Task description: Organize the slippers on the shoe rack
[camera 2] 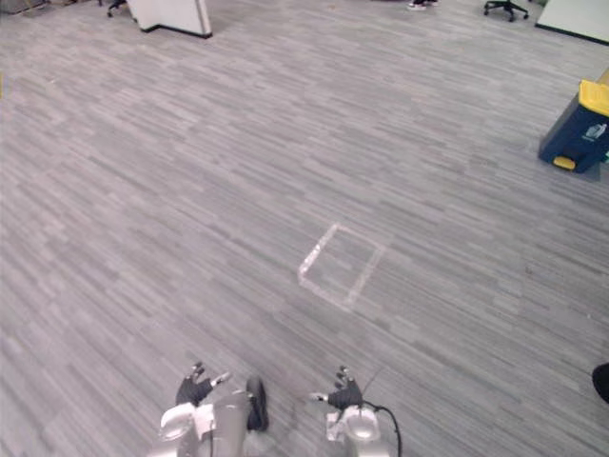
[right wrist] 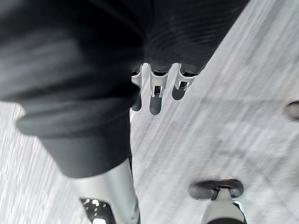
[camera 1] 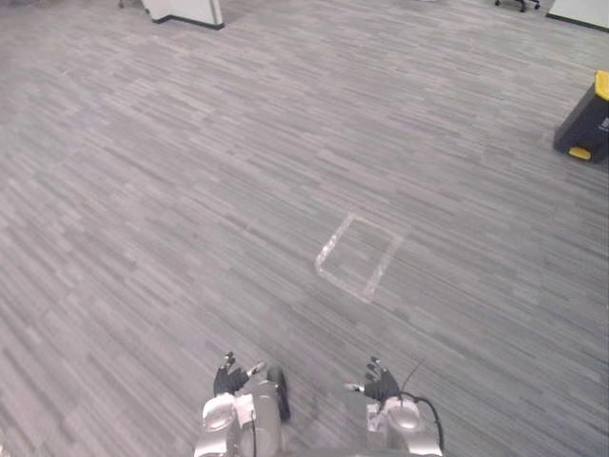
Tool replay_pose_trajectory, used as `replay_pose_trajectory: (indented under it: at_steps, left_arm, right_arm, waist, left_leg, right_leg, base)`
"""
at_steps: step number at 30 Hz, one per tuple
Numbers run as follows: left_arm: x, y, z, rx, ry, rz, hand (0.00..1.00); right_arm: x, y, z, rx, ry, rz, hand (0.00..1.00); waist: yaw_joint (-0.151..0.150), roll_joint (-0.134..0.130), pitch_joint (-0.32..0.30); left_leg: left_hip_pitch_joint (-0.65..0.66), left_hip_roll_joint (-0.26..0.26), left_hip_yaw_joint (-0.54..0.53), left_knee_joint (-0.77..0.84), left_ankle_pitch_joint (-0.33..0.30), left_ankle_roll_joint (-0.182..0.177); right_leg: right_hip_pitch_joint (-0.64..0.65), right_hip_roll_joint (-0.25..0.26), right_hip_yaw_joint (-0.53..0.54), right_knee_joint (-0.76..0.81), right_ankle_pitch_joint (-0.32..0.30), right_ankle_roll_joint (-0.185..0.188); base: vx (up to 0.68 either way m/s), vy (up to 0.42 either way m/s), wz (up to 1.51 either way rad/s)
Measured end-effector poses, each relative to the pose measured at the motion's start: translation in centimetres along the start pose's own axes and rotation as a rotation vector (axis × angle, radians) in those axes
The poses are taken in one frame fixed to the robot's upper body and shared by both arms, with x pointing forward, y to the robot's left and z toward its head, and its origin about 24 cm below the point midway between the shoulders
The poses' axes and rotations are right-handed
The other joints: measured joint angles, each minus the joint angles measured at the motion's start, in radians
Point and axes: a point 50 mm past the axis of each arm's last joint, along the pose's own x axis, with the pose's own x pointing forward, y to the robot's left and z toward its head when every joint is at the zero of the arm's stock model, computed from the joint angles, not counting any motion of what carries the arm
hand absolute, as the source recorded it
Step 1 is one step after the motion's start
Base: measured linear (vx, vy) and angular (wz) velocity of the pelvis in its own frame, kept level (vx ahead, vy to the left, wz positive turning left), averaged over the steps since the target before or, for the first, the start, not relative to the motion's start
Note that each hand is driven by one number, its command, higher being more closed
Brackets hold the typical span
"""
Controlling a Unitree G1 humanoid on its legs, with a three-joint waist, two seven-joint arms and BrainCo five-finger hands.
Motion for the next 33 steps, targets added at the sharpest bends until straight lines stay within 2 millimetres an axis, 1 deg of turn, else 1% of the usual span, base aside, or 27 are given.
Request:
replay_pose_trajectory:
  at_steps: [1, 2, 3, 4, 5, 6, 7, 8, 9, 10, 12, 14, 15, 16, 17, 18, 19, 20, 21, 22, 23, 24, 25, 26, 28, 31, 33]
  left_arm:
    - [0.0, -0.1, 0.0, 0.001, 0.001, -0.002, 0.00]
    - [0.0, -0.1, -0.1, 0.001, 0.004, -0.003, 0.00]
    - [0.0, 0.0, -0.2, 0.008, 0.009, -0.004, 0.00]
    - [0.0, 0.0, -0.2, 0.010, 0.012, -0.004, 0.00]
    - [0.0, 0.0, -0.6, 0.024, 0.027, -0.009, 0.00]
    - [-0.1, 0.1, -1.0, 0.032, 0.047, -0.009, 0.00]
    - [-0.1, 0.0, -1.2, 0.034, 0.056, -0.011, 0.00]
    - [-0.2, -0.2, -1.7, 0.046, 0.077, -0.021, 0.00]
    - [-0.3, -0.5, -2.0, 0.060, 0.091, -0.035, 0.00]
    - [-0.3, -0.9, -2.0, 0.063, 0.088, -0.047, 0.00]
    - [-0.4, -1.4, -2.1, 0.065, 0.091, -0.062, 0.00]
    - [-0.5, -2.1, -2.4, 0.084, 0.109, -0.088, 0.00]
    - [-0.6, -2.4, -2.4, 0.100, 0.108, -0.101, 0.00]
    - [-0.5, -2.8, -2.3, 0.117, 0.105, -0.118, 0.00]
    - [-0.6, -2.9, -2.4, 0.124, 0.107, -0.122, 0.00]
    - [-0.6, -3.2, -2.4, 0.140, 0.109, -0.134, 0.00]
    - [-0.5, -3.2, -2.3, 0.144, 0.105, -0.138, 0.00]
    - [-0.4, -3.3, -2.1, 0.144, 0.099, -0.141, 0.00]
    - [-0.4, -3.4, -2.0, 0.144, 0.096, -0.142, 0.00]
    - [-0.3, -3.3, -1.9, 0.129, 0.096, -0.134, 0.00]
    - [-0.3, -3.0, -2.0, 0.119, 0.102, -0.124, 0.00]
    - [-0.4, -2.7, -2.1, 0.113, 0.106, -0.113, 0.00]
    - [-0.4, -2.1, -2.3, 0.093, 0.109, -0.091, 0.00]
    - [-0.4, -2.0, -2.3, 0.090, 0.108, -0.086, 0.00]
    - [-0.2, -1.6, -1.1, 0.083, 0.057, -0.072, 0.00]
    - [-0.3, -1.5, -1.0, 0.077, 0.039, -0.069, 0.00]
    - [-0.4, -1.8, -0.9, 0.066, 0.030, -0.074, 0.00]
  right_arm:
    - [0.0, 0.2, 0.1, 0.008, -0.003, 0.001, 0.00]
    - [-0.1, -0.2, -0.3, 0.022, 0.007, -0.016, 0.00]
    - [-0.2, -0.5, -0.7, 0.036, 0.020, -0.031, 0.00]
    - [-0.2, -0.6, -0.8, 0.038, 0.025, -0.032, 0.00]
    - [-0.2, -0.6, -1.2, 0.039, 0.043, -0.033, 0.00]
    - [-0.2, -0.9, -1.5, 0.029, 0.057, -0.037, 0.00]
    - [-0.3, -0.8, -1.7, 0.028, 0.062, -0.033, 0.00]
    - [-0.3, -0.9, -1.4, 0.029, 0.042, -0.032, 0.00]
    - [-0.3, -0.8, -1.2, 0.027, 0.032, -0.028, 0.00]
    - [-0.3, -0.8, -0.8, 0.029, 0.013, -0.029, 0.00]
    - [-0.2, -1.0, -0.1, 0.036, -0.018, -0.035, 0.00]
    - [-0.2, -1.4, 0.1, 0.052, -0.030, -0.053, 0.00]
    - [-0.2, -1.6, 0.0, 0.059, -0.026, -0.060, 0.00]
    - [-0.1, -1.7, 0.1, 0.062, -0.025, -0.064, 0.00]
    - [-0.1, -1.7, 0.2, 0.060, -0.025, -0.064, 0.00]
    - [0.0, -1.9, 0.4, 0.054, -0.031, -0.067, 0.00]
    - [0.0, -1.9, 0.4, 0.055, -0.029, -0.069, 0.00]
    - [0.1, -2.1, 0.5, 0.056, -0.031, -0.075, 0.00]
    - [0.1, -2.2, 0.5, 0.057, -0.031, -0.076, 0.00]
    - [0.0, -2.5, 0.5, 0.065, -0.028, -0.088, 0.00]
    - [-0.1, -2.3, 0.2, 0.068, -0.018, -0.084, 0.00]
    - [-0.1, -2.0, 0.0, 0.065, -0.011, -0.074, 0.00]
    - [-0.2, -1.7, -0.2, 0.061, -0.002, -0.068, 0.00]
    - [-0.2, -1.6, -0.3, 0.064, 0.002, -0.065, 0.00]
    - [-0.3, -1.2, -0.8, 0.069, 0.024, -0.060, 0.00]
    - [-0.4, -1.3, -1.0, 0.069, 0.029, -0.065, 0.00]
    - [-0.5, -1.5, -1.4, 0.073, 0.044, -0.077, 0.00]
  waist:
    - [0.000, -0.004, -0.003]
    - [0.000, -0.014, -0.012]
    - [-0.003, -0.024, -0.018]
    - [-0.001, -0.026, -0.018]
    - [-0.001, -0.026, -0.015]
    - [-0.002, -0.017, -0.006]
    - [-0.004, -0.010, -0.001]
    - [-0.018, 0.006, -0.001]
    - [-0.035, 0.011, -0.006]
    - [-0.041, 0.016, -0.007]
    - [-0.051, 0.003, -0.002]
    - [-0.066, -0.003, 0.002]
    - [-0.068, -0.003, 0.002]
    - [-0.071, -0.006, 0.001]
    - [-0.076, -0.006, 0.002]
    - [-0.072, 0.025, -0.003]
    - [-0.071, 0.030, -0.007]
    - [-0.073, 0.041, -0.005]
    - [-0.074, 0.045, -0.005]
    - [-0.081, 0.062, -0.001]
    - [-0.079, 0.066, 0.001]
    - [-0.073, 0.069, 0.002]
    - [-0.072, 0.067, 0.005]
    - [-0.069, 0.063, 0.008]
    - [-0.040, 0.034, 0.011]
    - [-0.022, 0.031, 0.009]
    - [-0.012, 0.029, 0.007]
  left_leg:
    - [0.000, -0.006, 0.003, 0.007, -0.018, 0.005]
    - [0.002, -0.022, 0.007, 0.035, -0.054, 0.018]
    - [0.027, -0.040, 0.015, 0.063, -0.105, 0.039]
    - [0.040, -0.045, 0.020, 0.067, -0.120, 0.040]
    - [0.109, -0.061, 0.040, 0.067, -0.169, 0.044]
    - [0.197, -0.072, 0.050, 0.064, -0.214, 0.034]
    - [0.241, -0.072, 0.057, 0.056, -0.230, 0.035]
    - [0.325, -0.074, 0.070, 0.015, -0.248, 0.033]
    - [0.382, -0.074, 0.076, -0.037, -0.254, 0.034]
    - [0.423, -0.073, 0.073, -0.068, -0.262, 0.030]
    - [0.476, -0.071, 0.064, -0.100, -0.283, 0.017]
    - [0.550, -0.063, 0.047, -0.153, -0.293, 0.007]
    - [0.579, -0.062, 0.038, -0.175, -0.296, 0.002]
    - [0.617, -0.065, 0.020, -0.202, -0.308, -0.019]
    - [0.650, -0.063, -0.006, -0.213, -0.317, -0.036]
    - [0.669, -0.027, -0.030, -0.205, -0.310, -0.048]
    - [0.663, -0.018, -0.035, -0.190, -0.296, -0.068]
    - [0.656, -0.009, -0.065, -0.140, -0.265, -0.086]
    - [0.652, -0.004, -0.070, -0.121, -0.259, -0.089]
    - [0.552, 0.042, -0.119, 0.161, -0.197, -0.087]
    - [0.481, 0.064, -0.144, 0.352, -0.092, -0.094]
    - [0.410, 0.092, -0.160, 0.520, -0.039, -0.124]
    - [0.325, 0.116, -0.152, 0.691, -0.077, -0.113]
    - [0.286, 0.124, -0.148, 0.737, -0.098, -0.102]
    - [0.164, 0.122, -0.102, 0.720, -0.183, -0.060]
    - [0.087, 0.083, -0.127, 0.542, -0.244, -0.041]
    - [0.051, -0.010, -0.265, 0.247, -0.243, -0.060]
  right_leg:
    - [-0.012, -0.008, 0.009, 0.022, 0.010, -0.001]
    - [-0.039, -0.023, 0.040, 0.090, 0.041, 0.013]
    - [-0.066, -0.041, 0.067, 0.203, 0.063, 0.046]
    - [-0.080, -0.044, 0.080, 0.251, 0.071, 0.058]
    - [-0.158, -0.055, 0.112, 0.498, 0.151, 0.120]
    - [-0.258, -0.060, 0.118, 0.765, 0.176, 0.158]
    - [-0.292, -0.060, 0.104, 0.846, 0.168, 0.145]
    - [-0.374, -0.059, 0.047, 0.959, 0.129, 0.090]
    - [-0.456, -0.054, -0.017, 0.973, 0.104, 0.073]
    - [-0.518, -0.044, -0.060, 0.945, 0.084, 0.067]
    - [-0.614, -0.021, -0.115, 0.829, 0.052, 0.061]
    - [-0.636, 0.013, -0.186, 0.487, 0.075, 0.037]
    - [-0.633, 0.023, -0.203, 0.357, 0.111, 0.027]
    - [-0.628, 0.040, -0.210, 0.206, 0.187, 0.009]
    - [-0.614, 0.048, -0.204, 0.188, 0.303, -0.043]
    - [-0.608, 0.065, -0.220, 0.235, 0.289, -0.079]
    - [-0.613, 0.066, -0.225, 0.257, 0.258, -0.083]
    - [-0.608, 0.068, -0.242, 0.303, 0.198, -0.092]
    - [-0.602, 0.071, -0.245, 0.308, 0.187, -0.091]
    - [-0.525, 0.106, -0.253, 0.287, 0.132, -0.096]
    - [-0.471, 0.125, -0.242, 0.253, 0.119, -0.105]
    - [-0.420, 0.148, -0.224, 0.217, 0.112, -0.113]
    - [-0.352, 0.178, -0.185, 0.171, 0.104, -0.126]
    - [-0.321, 0.187, -0.162, 0.149, 0.100, -0.131]
    - [-0.224, 0.186, -0.048, 0.091, 0.084, -0.127]
    - [-0.166, 0.177, 0.072, 0.073, 0.065, -0.111]
    - [-0.132, 0.138, 0.208, 0.083, 0.016, -0.067]
  base:
    - [0.60, 0.353, 0.11]
    - [0.47, 0.270, 0.03]
    - [0.58, 0.330, 0.02]
    - [0.56, 0.282, -0.05]
    - [0.64, 0.304, -0.35]
    - [0.62, 0.280, -0.43]
    - [0.46, 0.185, -0.46]
    - [0.50, 0.164, -0.18]
    - [0.51, 0.138, -0.07]
    - [0.52, 0.081, 0.07]
    - [0.43, 0.005, 0.18]
    - [0.53, -0.049, 0.41]
    - [0.59, -0.085, 0.50]
    - [0.63, -0.117, 0.54]
    - [0.78, -0.148, 0.44]
    - [0.65, -0.131, 0.26]
    - [0.61, -0.170, 0.21]
    - [0.47, -0.172, 0.18]
    - [0.70, -0.283, 0.19]
    - [0.69, -0.248, -0.05]
    - [0.67, -0.202, -0.27]
    - [0.52, -0.079, -0.67]
    - [0.39, -0.026, -0.74]
    - [0.48, -0.034, -1.00]
    - [0.44, 0.004, -1.29]
    - [0.44, 0.153, -1.43]
    - [0.52, 0.334, -1.57]
